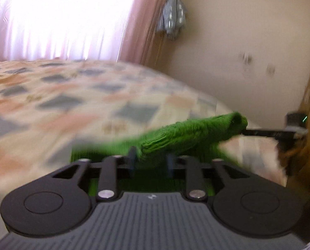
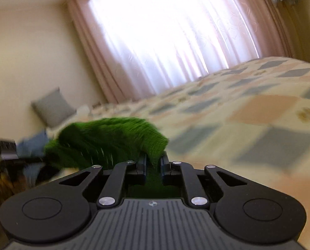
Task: Fold clothes
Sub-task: 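Lift the hem and fold it over toward the vest's neckline with both grippers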
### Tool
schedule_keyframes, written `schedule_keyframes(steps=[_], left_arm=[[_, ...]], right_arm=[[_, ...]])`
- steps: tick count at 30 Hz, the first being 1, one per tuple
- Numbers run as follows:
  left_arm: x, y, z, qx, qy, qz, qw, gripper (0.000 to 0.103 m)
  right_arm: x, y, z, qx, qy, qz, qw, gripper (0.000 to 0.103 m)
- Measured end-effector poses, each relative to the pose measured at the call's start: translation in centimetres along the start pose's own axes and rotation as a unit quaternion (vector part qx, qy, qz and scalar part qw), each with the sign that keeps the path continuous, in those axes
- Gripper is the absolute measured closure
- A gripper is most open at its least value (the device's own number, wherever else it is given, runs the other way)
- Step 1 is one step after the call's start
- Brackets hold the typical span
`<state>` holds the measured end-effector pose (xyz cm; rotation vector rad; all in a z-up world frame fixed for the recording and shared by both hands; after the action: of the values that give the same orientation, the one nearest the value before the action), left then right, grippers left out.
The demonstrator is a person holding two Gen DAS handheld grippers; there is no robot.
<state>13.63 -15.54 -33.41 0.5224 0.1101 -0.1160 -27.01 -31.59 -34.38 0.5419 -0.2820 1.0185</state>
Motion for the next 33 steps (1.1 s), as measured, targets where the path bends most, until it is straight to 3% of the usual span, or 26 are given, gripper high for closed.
schedule_keyframes(steps=[1, 3, 4, 6, 8, 10, 12, 14, 15, 17, 18, 20, 21, 25, 26, 27, 29, 31, 33], left_arm=[[-0.6, 0.9, -2.4, 0.022, 0.003, 0.011, 0.9997, 0.068], [-1.9, 2.8, -7.1, 0.068, 0.011, 0.034, 0.9970, 0.068], [-2.7, 3.3, -8.5, 0.080, -0.004, 0.050, 0.9955, 0.068], [-4.2, 4.3, -11.1, 0.102, -0.035, 0.084, 0.9907, 0.068], [-6.3, 4.1, -11.4, 0.089, -0.105, 0.115, 0.9837, 0.067], [-7.9, 3.3, -11.4, 0.074, -0.179, 0.141, 0.9709, 0.065], [-9.0, 1.9, -11.2, 0.059, -0.255, 0.159, 0.9519, 0.058], [-10.2, 0.5, -11.0, 0.044, -0.330, 0.175, 0.9264, 0.058], [-10.8, -0.2, -10.9, 0.036, -0.367, 0.183, 0.9114, 0.057], [-12.0, -1.6, -10.6, 0.020, -0.438, 0.198, 0.8766, 0.056], [-12.2, -2.2, -11.0, 0.016, -0.473, 0.201, 0.8575, 0.055], [-12.5, -3.0, -12.1, 0.011, -0.519, 0.199, 0.8313, 0.055], [-12.4, -3.3, -12.2, 0.011, -0.524, 0.196, 0.8287, 0.055], [-12.1, -4.7, -12.6, 0.012, -0.542, 0.184, 0.8200, 0.055], [-11.9, -5.0, -12.5, 0.017, -0.540, 0.180, 0.8222, 0.057], [-11.7, -5.3, -12.3, 0.024, -0.537, 0.175, 0.8252, 0.071], [-11.3, -5.5, -12.1, 0.034, -0.535, 0.176, 0.8258, 0.090], [-11.1, -4.4, -11.4, 0.023, -0.517, 0.177, 0.8371, 0.094], [-11.0, -2.2, -10.5, 0.001, -0.490, 0.192, 0.8503, 0.094]], right_arm=[[1.5, 2.1, -1.2, -0.002, 0.012, -0.002, 1.000, 0.085], [3.3, 4.4, -6.0, 0.030, -0.011, -0.043, 0.999, 0.066], [4.2, 5.6, -8.4, 0.046, -0.022, -0.063, 0.997, 0.062], [5.2, 7.2, -11.0, 0.059, -0.046, -0.083, 0.994, 0.062], [5.5, 8.0, -11.8, 0.056, -0.071, -0.085, 0.992, 0.062], [5.7, 8.8, -12.4, 0.052, -0.093, -0.088, 0.990, 0.062], [6.7, 7.8, -10.6, 0.057, -0.023, -0.102, 0.993, 0.062], [7.8, 6.6, -9.1, 0.071, 0.062, -0.114, 0.989, 0.062], [8.3, 5.1, -8.7, 0.094, 0.118, -0.127, 0.980, 0.063], [9.0, 1.7, -9.6, 0.160, 0.250, -0.166, 0.941, 0.063], [9.4, 0.1, -10.0, 0.190, 0.314, -0.183, 0.912, 0.065], [9.6, -2.4, -12.2, 0.240, 0.443, -0.202, 0.840, 0.066], [9.3, -3.3, -13.2, 0.256, 0.484, -0.204, 0.811, 0.066], [8.3, -5.2, -14.9, 0.276, 0.570, -0.193, 0.749, 0.066], [8.2, -5.4, -15.0, 0.281, 0.581, -0.189, 0.740, 0.069], [8.1, -5.6, -15.1, 0.287, 0.592, -0.185, 0.730, 0.079], [7.8, -6.0, -15.3, 0.297, 0.613, -0.177, 0.711, 0.096], [8.2, -5.5, -14.8, 0.292, 0.608, -0.182, 0.716, 0.097], [9.6, -4.0, -13.7, 0.259, 0.597, -0.199, 0.733, 0.098]])
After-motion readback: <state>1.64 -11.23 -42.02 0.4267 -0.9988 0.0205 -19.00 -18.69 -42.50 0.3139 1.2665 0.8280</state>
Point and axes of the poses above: each gripper's, at about its wrist camera, not at the fingertips, and y roughly against the way its jaws point, x to its left, z to its top, the point moved 4 cm from there along -y, roughly the way its jaws point, and after that the axes turned 13 degrees about z, right-handed, at the moved point
